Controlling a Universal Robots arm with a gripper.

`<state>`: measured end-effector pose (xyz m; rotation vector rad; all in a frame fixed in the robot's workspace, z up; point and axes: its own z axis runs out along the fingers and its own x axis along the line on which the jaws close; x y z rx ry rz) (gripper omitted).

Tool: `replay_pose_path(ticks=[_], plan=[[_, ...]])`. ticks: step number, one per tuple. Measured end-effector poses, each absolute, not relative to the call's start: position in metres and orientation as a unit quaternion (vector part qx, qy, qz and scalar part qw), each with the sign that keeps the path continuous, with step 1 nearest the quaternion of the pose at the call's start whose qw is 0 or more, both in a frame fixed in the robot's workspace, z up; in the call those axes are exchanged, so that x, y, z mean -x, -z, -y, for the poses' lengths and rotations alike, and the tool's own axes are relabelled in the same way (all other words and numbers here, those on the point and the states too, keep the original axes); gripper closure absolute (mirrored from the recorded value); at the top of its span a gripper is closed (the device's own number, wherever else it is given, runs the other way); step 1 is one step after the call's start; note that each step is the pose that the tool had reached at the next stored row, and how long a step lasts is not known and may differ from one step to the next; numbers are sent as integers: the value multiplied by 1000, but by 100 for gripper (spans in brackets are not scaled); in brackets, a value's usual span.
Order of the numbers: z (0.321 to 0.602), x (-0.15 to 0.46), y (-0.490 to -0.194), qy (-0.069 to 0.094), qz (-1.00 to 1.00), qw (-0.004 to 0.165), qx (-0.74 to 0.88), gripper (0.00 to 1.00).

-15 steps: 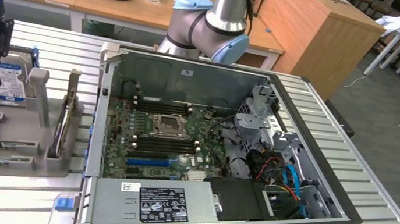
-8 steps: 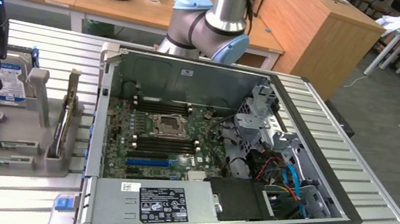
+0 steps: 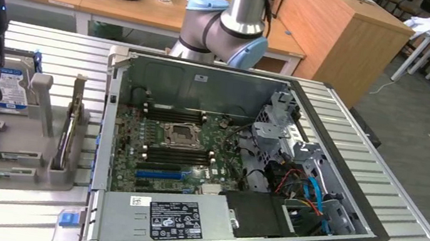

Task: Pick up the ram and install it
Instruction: 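Pick up the ram and move it above insertion slot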

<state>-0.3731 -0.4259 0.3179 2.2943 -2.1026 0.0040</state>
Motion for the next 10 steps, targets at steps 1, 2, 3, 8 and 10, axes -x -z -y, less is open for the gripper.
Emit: replay_pose_path(ticks=[1, 2, 3, 8, 10], plan=[[426, 373, -316, -1, 671, 15, -741, 64], [426, 375, -315, -1, 671, 15, -741, 64], [426, 377, -315, -1, 671, 15, -741, 64], [426, 387, -310, -2, 675, 15, -737, 64], [426, 390, -307, -2, 677, 15, -736, 64]])
